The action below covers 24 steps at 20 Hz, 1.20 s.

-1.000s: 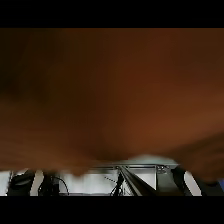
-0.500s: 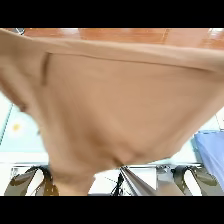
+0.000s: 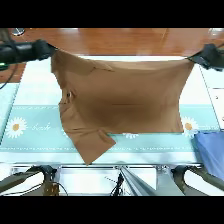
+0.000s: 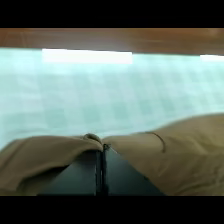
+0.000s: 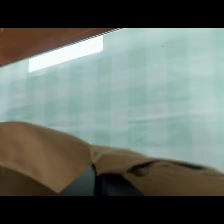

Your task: Fold the shirts.

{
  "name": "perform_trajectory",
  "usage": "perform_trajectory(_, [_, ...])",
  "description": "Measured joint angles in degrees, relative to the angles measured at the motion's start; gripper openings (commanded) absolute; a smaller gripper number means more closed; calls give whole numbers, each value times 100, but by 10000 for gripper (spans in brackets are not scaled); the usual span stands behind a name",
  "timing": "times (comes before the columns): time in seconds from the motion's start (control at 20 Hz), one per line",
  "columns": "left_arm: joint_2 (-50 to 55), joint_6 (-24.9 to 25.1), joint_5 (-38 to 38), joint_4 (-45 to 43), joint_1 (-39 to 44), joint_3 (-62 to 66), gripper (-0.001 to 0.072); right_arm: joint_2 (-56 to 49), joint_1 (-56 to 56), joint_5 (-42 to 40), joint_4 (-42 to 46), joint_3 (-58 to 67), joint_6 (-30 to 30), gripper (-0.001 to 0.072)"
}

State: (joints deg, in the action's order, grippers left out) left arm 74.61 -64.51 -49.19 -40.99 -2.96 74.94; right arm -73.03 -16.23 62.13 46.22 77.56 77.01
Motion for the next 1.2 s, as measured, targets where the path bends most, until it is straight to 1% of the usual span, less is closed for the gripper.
perform_trajectory(0.05, [223,-50,33,37,61,50,317,-356,0,-120,-234,103,-26,392])
perform_trajectory(0.1, [422,-168,94,142,114,98,708,-708,0,-243,-529,221,-33,626])
perform_trajectory(0.2, [713,-426,46,210,177,140,706,-1261,-9,-376,-1067,417,-28,631])
perform_trajectory(0.25, [798,-509,-120,258,170,168,705,-1445,-31,-385,-1268,492,-15,630])
perform_trajectory(0.3, [861,-525,-385,264,118,201,704,-1585,-83,-350,-1408,546,-26,629])
perform_trajectory(0.4, [933,-542,-1239,-46,-136,247,703,-1740,-299,-2,-1497,610,-153,627])
perform_trajectory(0.5, [942,-748,-2208,-632,-531,155,703,-1764,-584,619,-1272,623,-352,627])
perform_trajectory(0.55, [883,-885,-2634,-914,-782,-22,703,-1692,-715,883,-970,542,-396,627])
perform_trajectory(0.6, [782,-986,-2844,-1093,-1021,-286,703,-1526,-844,1047,-562,343,-374,627])
perform_trajectory(0.7, [455,-1010,-3084,-1325,-1484,-1064,703,-994,-1075,870,146,-389,-199,627])
perform_trajectory(0.75, [256,-966,-3132,-1357,-1690,-1541,703,-647,-1178,680,334,-901,-136,627])
perform_trajectory(0.85, [-109,-901,-3093,-1447,-2009,-2490,703,103,-1298,422,409,-1967,-249,627])
perform_trajectory(0.95, [-376,-824,-2946,-1429,-2199,-3292,703,839,-1366,149,284,-2942,-409,627])
perform_trajectory(1.05, [-522,-678,-2721,-1373,-2302,-3849,703,1440,-1397,2,129,-3687,-518,627])
perform_trajectory(1.2, [-612,-341,-2476,-811,-2328,-4347,703,1971,-1423,-68,2,-4284,-595,627])
